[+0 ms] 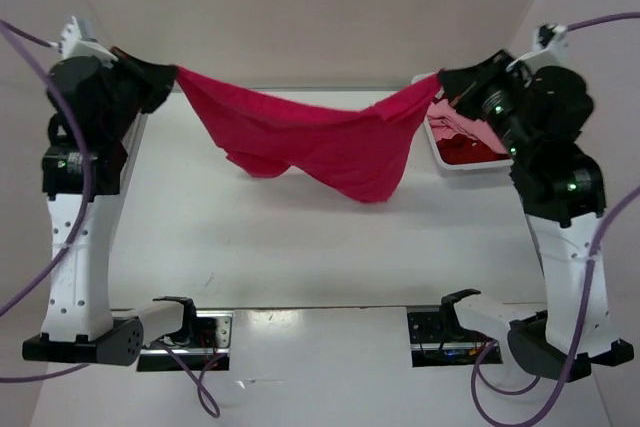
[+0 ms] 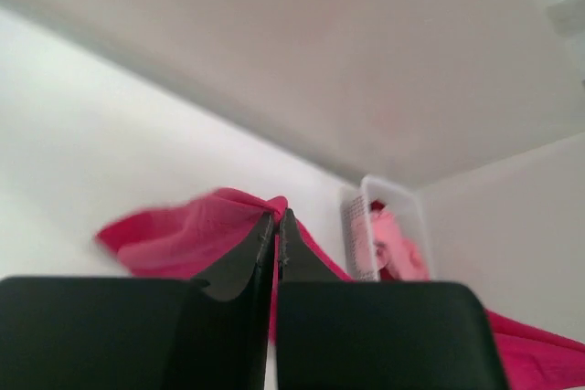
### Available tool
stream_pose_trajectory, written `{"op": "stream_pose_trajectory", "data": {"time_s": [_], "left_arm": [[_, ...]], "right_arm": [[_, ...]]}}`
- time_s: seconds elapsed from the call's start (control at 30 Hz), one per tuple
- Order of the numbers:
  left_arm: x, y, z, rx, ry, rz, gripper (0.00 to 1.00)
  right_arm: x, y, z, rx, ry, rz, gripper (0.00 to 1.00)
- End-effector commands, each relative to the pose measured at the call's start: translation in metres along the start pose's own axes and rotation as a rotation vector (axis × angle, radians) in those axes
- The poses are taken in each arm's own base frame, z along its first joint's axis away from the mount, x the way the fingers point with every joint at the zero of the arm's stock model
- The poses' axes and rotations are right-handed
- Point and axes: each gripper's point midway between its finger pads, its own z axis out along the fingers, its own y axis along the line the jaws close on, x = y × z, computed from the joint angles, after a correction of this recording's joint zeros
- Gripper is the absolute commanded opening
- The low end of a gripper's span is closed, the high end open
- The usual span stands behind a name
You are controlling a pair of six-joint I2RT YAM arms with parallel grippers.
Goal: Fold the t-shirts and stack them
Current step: Flatten out the tshirt
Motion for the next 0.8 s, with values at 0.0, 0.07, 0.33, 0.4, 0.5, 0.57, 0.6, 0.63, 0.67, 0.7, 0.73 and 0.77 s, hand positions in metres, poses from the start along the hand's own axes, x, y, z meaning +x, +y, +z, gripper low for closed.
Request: {"op": "stream_pose_trajectory", "data": {"time_s": [0.0, 0.07, 0.33, 0.4, 0.5, 0.57, 0.6, 0.63, 0.67, 0.7, 0.73, 0.77], "left_arm": [[-0.043, -0.027, -0.038, 0.034, -0.097, 0.058, 0.00], [-0.079, -0.050, -0.062, 0.058, -0.204, 0.073, 0.00], [-0.095, -0.037, -0.056, -0.025, -0.269, 0.099, 0.00], [-0.082, -0.026, -0.036, -0.047, -0.229, 0.101, 0.00], [-0.049, 0.007, 0.008, -0.117, -0.129, 0.112, 0.00], [-0.022, 0.067, 0.070, -0.176, -0.003, 0.044, 0.00], [-0.017, 0.078, 0.080, -0.189, 0.025, 0.034, 0.00], [-0.017, 0.078, 0.088, -0.168, 0.042, 0.016, 0.00], [-0.015, 0.087, 0.101, -0.184, 0.062, 0.008, 0.00], [-0.018, 0.086, 0.105, -0.180, 0.058, 0.009, 0.00], [-0.036, 0.073, 0.103, -0.147, 0.022, 0.014, 0.00], [-0.044, 0.072, 0.106, -0.140, 0.010, 0.002, 0.00]], "right_arm": [[-0.060, 0.023, -0.025, 0.012, -0.155, -0.065, 0.00], [-0.096, 0.051, -0.042, -0.040, -0.242, -0.074, 0.00], [-0.103, 0.073, 0.006, -0.115, -0.207, -0.105, 0.00], [-0.083, 0.053, 0.040, -0.116, -0.122, -0.104, 0.00], [-0.057, 0.024, 0.085, -0.057, -0.054, -0.105, 0.00], [-0.035, 0.000, 0.138, -0.016, 0.022, -0.123, 0.00], [-0.044, 0.005, 0.142, -0.027, 0.005, -0.136, 0.00], [-0.036, -0.002, 0.162, -0.009, 0.032, -0.133, 0.00], [-0.042, 0.000, 0.165, -0.007, 0.019, -0.134, 0.00], [-0.064, 0.017, 0.158, -0.043, -0.036, -0.139, 0.00], [-0.074, 0.025, 0.157, -0.061, -0.063, -0.142, 0.00], [-0.077, 0.026, 0.164, -0.065, -0.069, -0.143, 0.00]]}}
